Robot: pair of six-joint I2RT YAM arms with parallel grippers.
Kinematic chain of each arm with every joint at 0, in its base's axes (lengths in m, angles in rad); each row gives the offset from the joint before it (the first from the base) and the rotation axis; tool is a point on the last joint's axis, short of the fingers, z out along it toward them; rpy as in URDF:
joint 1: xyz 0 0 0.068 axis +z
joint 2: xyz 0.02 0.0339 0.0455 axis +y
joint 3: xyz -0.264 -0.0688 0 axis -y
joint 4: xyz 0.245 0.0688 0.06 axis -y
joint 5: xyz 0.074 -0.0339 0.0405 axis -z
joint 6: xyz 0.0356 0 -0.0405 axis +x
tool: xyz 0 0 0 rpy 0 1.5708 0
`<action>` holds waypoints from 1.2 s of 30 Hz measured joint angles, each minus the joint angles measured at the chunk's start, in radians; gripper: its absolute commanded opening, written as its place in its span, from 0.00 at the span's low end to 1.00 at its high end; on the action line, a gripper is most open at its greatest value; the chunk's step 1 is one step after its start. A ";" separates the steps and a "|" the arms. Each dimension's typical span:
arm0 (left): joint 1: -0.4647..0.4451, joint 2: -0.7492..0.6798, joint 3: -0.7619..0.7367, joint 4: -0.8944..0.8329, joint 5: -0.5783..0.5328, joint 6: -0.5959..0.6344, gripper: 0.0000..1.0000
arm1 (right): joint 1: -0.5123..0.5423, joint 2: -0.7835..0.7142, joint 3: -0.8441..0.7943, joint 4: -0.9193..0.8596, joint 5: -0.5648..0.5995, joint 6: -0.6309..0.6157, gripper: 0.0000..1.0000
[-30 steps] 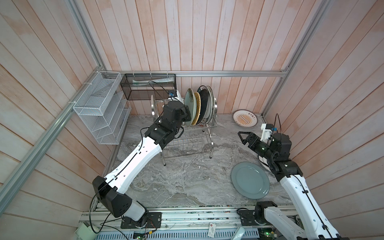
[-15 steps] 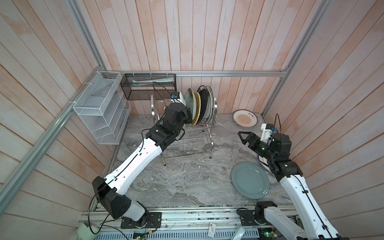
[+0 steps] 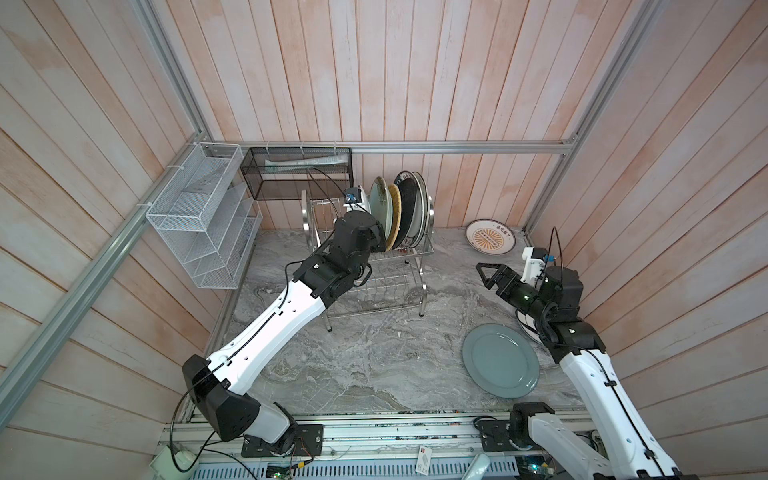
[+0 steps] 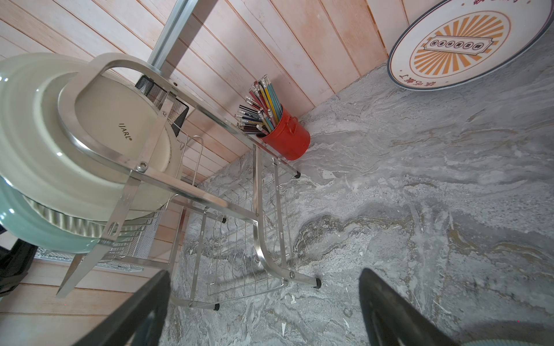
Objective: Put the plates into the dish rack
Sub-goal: 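Lower the sunburst plate into the rack's front slots with the left gripper, then open the left gripper and draw it back from the rack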
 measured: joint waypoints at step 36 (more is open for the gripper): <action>0.162 -0.620 -0.288 0.011 0.583 0.144 1.00 | -0.288 0.436 -0.050 0.353 -0.050 0.184 0.94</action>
